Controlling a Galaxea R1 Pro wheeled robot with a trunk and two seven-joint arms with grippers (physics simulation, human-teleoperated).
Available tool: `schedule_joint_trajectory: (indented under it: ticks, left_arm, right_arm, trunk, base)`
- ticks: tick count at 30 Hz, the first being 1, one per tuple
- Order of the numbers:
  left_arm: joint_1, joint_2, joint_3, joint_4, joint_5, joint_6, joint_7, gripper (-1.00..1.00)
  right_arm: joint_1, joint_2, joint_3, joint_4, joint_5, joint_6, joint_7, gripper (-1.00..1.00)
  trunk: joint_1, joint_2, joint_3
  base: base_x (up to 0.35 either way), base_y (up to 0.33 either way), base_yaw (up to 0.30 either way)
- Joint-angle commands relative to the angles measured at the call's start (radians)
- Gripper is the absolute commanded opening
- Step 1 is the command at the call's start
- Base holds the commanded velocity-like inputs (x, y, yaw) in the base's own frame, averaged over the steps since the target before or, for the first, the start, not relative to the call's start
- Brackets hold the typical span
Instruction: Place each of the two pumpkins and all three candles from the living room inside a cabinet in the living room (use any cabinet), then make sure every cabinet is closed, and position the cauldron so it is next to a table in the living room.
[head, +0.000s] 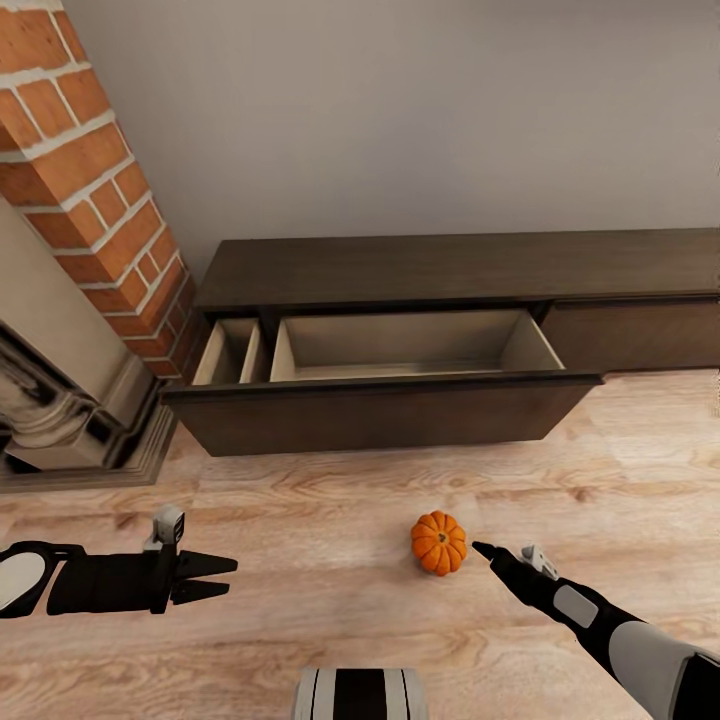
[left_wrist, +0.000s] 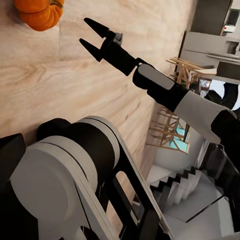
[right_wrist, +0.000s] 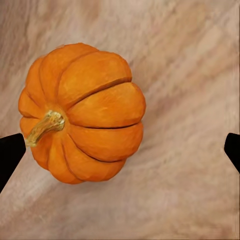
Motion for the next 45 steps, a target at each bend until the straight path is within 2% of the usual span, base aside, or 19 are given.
schedule_joint_trajectory:
  ticks: [1, 11, 45]
  left_arm:
    - [-0.002, 0.001, -0.003, 0.001, -0.006, 0.0, -0.008, 1.0]
    - [-0.002, 0.0, -0.005, 0.004, -0.007, -0.002, -0.007, 1.0]
    - [-0.002, 0.0, -0.002, 0.007, -0.006, -0.001, -0.009, 1.0]
  right_arm:
    - [0.0, -0.001, 0.006, -0.001, -0.01, 0.004, 0.003, 1.0]
    - [0.0, 0.0, 0.01, -0.004, -0.008, -0.008, 0.005, 1.0]
    - [0.0, 0.007, 0.014, -0.002, -0.005, -0.011, 0.003, 1.0]
  trunk:
    - [0.0, 0.0, -0.001]
    - [0.0, 0.0, -0.001]
    - [0.0, 0.0, -0.001]
  base:
    - [0.0, -0.22, 0.0]
    - [0.063, -0.143, 0.0]
    - [0.07, 0.059, 0.0]
